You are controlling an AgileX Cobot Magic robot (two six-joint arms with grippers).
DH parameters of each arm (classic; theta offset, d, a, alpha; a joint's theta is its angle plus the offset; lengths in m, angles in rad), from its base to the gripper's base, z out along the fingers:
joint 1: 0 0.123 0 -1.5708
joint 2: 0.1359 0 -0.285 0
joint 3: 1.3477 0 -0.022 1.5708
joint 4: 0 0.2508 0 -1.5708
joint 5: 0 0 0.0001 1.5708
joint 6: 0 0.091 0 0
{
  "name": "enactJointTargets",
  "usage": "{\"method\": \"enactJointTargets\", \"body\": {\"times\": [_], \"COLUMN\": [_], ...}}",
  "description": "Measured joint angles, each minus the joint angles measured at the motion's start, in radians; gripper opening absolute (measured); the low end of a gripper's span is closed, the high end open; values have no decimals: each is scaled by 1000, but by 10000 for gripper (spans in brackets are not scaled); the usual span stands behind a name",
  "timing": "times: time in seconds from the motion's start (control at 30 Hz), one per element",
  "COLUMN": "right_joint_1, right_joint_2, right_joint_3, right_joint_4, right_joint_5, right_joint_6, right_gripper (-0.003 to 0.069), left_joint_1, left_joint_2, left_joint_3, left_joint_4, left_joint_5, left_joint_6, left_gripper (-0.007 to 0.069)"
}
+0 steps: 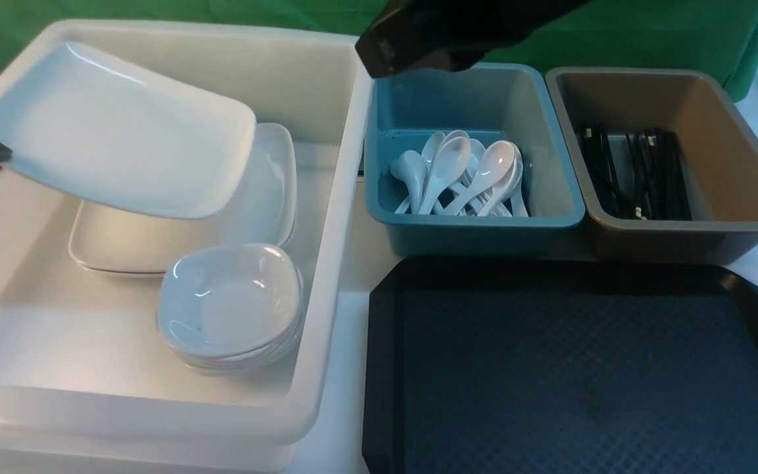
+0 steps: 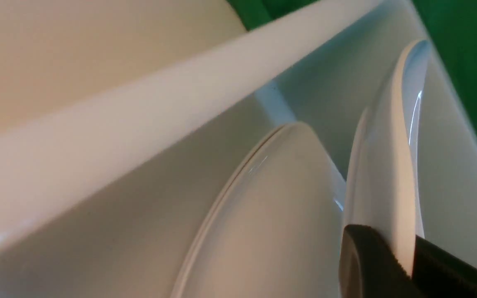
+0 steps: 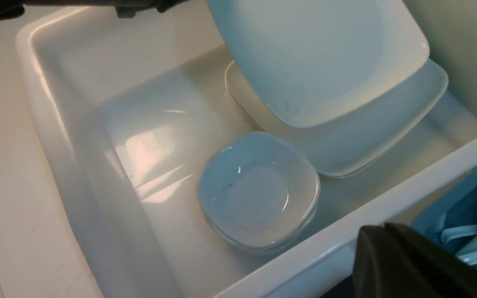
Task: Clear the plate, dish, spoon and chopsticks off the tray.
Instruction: Use the left arm to put the plate into the large storage box on the left
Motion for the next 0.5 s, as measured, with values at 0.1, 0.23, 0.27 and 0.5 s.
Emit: {"method": "enactJointTargets", "body": {"times": [0.1, 0.23, 0.27, 0.5], "right_joint_1": [0, 0, 0, 0], "right_joint_2": [0, 0, 0, 0], "right_joint_3": [-3, -4, -4, -4], "right_joint_4": [0, 0, 0, 15], "right_joint_5": [0, 1, 1, -4], "right_joint_6": [0, 0, 0, 0], "right_gripper": [24, 24, 24, 24], "left_joint_1": [-25, -34, -34, -34], "left_joint_2": [41, 92, 97, 126], "left_joint_3": [-3, -9, -11, -13], "left_joint_4": [-13, -46, -49, -51], "left_joint_5": [0, -8, -10, -1], "left_joint_6": [3, 3, 3, 17], "left_gripper": [29, 29, 29, 33]}}
